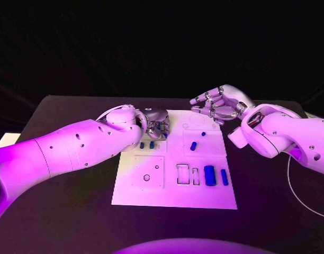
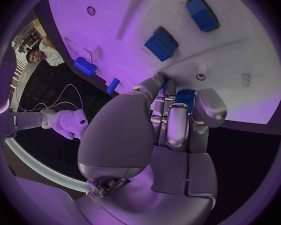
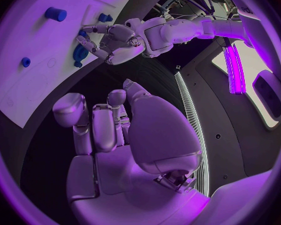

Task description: Assemble the parts on the task board

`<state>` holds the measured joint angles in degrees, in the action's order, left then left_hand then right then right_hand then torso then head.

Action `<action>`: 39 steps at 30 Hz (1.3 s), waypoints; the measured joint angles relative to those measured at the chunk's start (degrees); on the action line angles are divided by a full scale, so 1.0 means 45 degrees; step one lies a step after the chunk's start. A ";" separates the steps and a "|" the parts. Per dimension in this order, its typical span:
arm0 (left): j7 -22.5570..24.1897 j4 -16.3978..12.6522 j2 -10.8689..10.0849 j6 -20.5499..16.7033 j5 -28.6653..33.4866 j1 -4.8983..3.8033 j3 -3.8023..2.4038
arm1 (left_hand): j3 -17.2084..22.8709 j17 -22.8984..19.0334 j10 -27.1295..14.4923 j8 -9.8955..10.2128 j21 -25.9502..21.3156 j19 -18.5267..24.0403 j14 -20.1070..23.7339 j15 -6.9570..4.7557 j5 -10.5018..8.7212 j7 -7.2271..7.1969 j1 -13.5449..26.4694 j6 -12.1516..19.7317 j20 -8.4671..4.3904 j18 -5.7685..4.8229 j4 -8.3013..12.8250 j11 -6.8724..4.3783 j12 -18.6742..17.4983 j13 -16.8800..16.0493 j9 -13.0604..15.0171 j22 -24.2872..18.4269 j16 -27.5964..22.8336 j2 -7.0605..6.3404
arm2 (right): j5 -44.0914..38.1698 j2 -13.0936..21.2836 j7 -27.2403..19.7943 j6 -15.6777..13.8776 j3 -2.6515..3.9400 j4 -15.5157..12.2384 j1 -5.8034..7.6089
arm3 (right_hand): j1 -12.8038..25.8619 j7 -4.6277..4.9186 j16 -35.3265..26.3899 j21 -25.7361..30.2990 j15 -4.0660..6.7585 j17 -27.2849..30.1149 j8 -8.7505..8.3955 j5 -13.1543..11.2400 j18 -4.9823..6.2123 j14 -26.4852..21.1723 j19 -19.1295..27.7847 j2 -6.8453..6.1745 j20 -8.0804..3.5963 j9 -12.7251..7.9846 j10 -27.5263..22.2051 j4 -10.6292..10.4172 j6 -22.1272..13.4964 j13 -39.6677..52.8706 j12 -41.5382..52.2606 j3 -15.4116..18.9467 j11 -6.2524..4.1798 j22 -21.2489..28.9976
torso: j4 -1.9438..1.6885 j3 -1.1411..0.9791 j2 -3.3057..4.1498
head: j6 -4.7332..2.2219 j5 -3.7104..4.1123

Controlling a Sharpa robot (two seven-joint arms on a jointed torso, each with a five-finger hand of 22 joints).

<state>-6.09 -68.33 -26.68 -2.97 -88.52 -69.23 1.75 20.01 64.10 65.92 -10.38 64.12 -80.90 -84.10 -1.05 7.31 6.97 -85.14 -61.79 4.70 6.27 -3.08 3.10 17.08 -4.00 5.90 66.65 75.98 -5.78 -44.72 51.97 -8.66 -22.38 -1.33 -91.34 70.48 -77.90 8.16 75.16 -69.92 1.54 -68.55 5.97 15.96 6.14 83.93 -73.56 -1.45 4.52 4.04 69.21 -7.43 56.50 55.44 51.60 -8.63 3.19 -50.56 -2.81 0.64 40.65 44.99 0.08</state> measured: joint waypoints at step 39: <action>0.0116 -0.1628 -0.2545 -0.0674 0.1890 -0.0050 -0.0619 | 0.2238 -0.0213 0.1146 0.0261 0.0625 -0.0086 0.0027 -0.0063 -0.0347 0.0065 0.0455 -0.1013 -0.0087 0.0000 0.1534 -0.0078 -0.0745 -0.0438 0.0058 0.0789 0.0075 -0.0312 | -0.0002 0.0043 0.0008 0.0022 -0.0002 0.0035 -0.0057 | 0.0000 0.0000 0.0000 0.0049 0.0000 0.0000 -0.0001 0.0052 0.0000 0.0000 0.0000 0.0000 0.0000 0.0000 0.0000 0.0000 0.0000 0.0000 0.0000 -0.0072 0.0000 0.0000 | -0.0118 0.0024 -0.0067 | -0.0083 0.0054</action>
<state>-5.57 -75.65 -38.14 -6.00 -80.02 -69.46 -1.04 30.09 63.14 71.08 -9.21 66.94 -81.29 -83.98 -1.33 5.74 7.26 -83.09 -66.35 4.31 6.27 3.82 2.74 13.73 -5.97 6.17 70.20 76.32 -7.18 -44.73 52.17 -8.62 -22.28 -1.34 -91.19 70.22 -77.90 8.16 75.16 -69.70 1.54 -68.55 5.96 16.20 6.14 83.92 -73.56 -1.45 4.52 4.04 69.21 -7.43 56.50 55.44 51.60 -8.96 3.19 -50.56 -3.35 0.75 40.35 44.62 0.32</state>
